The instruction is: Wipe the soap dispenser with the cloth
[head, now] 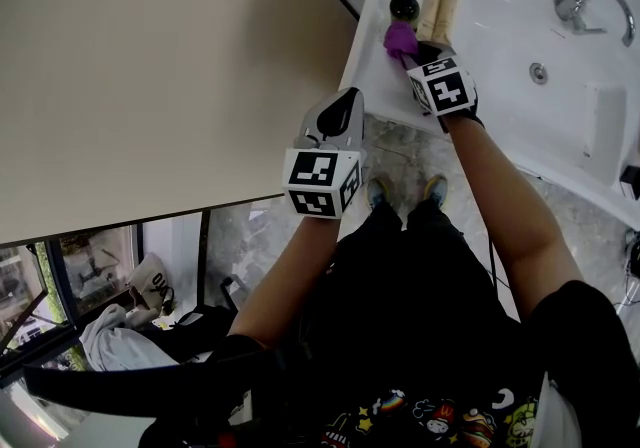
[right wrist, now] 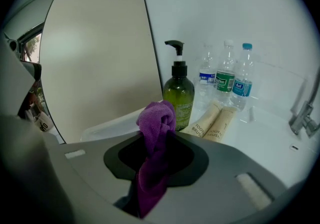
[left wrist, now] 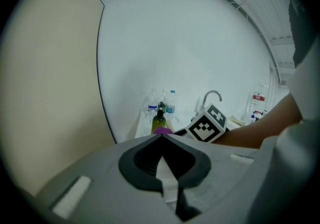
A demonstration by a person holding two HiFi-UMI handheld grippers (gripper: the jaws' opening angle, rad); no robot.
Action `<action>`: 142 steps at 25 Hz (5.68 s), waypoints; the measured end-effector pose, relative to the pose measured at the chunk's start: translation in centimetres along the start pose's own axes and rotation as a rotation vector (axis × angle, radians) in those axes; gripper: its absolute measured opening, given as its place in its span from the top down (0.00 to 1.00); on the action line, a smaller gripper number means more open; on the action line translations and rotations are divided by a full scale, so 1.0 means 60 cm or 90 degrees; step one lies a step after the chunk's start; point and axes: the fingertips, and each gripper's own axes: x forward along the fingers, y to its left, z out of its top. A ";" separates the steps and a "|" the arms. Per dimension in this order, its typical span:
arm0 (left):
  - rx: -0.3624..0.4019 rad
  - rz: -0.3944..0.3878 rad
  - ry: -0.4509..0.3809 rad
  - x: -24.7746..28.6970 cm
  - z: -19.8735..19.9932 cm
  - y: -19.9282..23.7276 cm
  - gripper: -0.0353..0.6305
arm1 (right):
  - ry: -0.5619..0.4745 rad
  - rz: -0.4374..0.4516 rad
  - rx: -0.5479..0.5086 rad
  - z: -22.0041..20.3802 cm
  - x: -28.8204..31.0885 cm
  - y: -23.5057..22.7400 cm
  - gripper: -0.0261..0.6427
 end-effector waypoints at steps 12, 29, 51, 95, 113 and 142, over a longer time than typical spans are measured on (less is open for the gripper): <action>0.003 -0.016 -0.010 0.015 0.011 -0.023 0.95 | -0.077 -0.044 0.021 0.059 -0.075 -0.067 0.79; 0.004 0.018 -0.008 0.024 0.015 -0.064 0.95 | -0.057 -0.058 -0.011 0.044 -0.045 -0.134 0.78; 0.014 -0.017 -0.040 0.031 0.049 -0.080 0.95 | -0.163 -0.056 -0.020 0.167 -0.129 -0.120 0.78; -0.012 -0.042 -0.075 -0.039 0.044 -0.005 0.95 | -0.266 -0.049 -0.029 0.281 -0.194 -0.035 0.79; -0.013 -0.037 -0.065 -0.039 0.034 -0.013 0.95 | -0.224 -0.131 0.019 0.207 -0.193 -0.139 0.79; -0.018 -0.036 -0.043 -0.041 0.012 0.009 0.95 | -0.281 -0.175 0.039 0.285 -0.194 -0.205 0.79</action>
